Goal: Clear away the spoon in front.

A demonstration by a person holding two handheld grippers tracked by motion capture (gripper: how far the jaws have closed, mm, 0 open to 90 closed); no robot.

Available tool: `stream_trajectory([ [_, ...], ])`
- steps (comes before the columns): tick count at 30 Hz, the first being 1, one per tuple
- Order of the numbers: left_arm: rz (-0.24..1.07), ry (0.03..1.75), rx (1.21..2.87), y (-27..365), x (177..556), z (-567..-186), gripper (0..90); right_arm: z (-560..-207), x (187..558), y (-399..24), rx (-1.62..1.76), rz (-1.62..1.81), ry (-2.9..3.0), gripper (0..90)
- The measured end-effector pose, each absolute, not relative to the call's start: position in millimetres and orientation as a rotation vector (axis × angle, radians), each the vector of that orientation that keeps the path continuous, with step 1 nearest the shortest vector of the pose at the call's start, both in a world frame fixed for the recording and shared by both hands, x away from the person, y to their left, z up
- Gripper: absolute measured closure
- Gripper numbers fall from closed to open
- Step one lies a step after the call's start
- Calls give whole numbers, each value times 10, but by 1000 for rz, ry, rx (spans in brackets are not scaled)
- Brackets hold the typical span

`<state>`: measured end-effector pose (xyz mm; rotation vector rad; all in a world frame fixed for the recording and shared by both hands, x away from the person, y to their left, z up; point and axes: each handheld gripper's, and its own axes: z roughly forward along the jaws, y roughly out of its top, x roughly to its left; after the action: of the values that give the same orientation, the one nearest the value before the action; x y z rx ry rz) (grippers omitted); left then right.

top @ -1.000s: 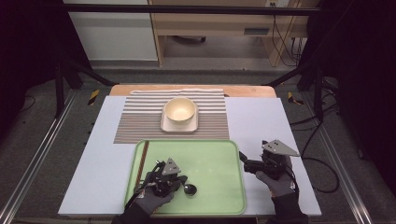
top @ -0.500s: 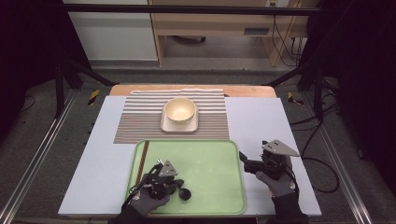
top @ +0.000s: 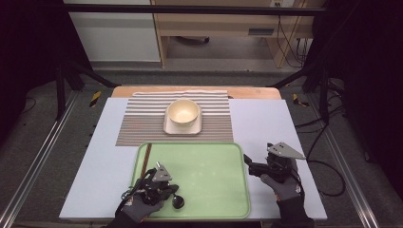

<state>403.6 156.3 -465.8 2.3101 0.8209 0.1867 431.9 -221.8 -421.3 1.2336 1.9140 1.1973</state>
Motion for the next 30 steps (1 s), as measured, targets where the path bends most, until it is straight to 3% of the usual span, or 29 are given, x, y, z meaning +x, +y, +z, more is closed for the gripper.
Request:
stream_trajectory([
  [19, 195, 834, 2297, 1664, 3923, -4663, 896, -4215, 4321, -2219, 1239, 1197, 1914, 51],
  [30, 218, 906, 2293, 1913, 3906, -4649, 896, -4222, 4327, -2217, 1238, 1191, 1914, 51],
])
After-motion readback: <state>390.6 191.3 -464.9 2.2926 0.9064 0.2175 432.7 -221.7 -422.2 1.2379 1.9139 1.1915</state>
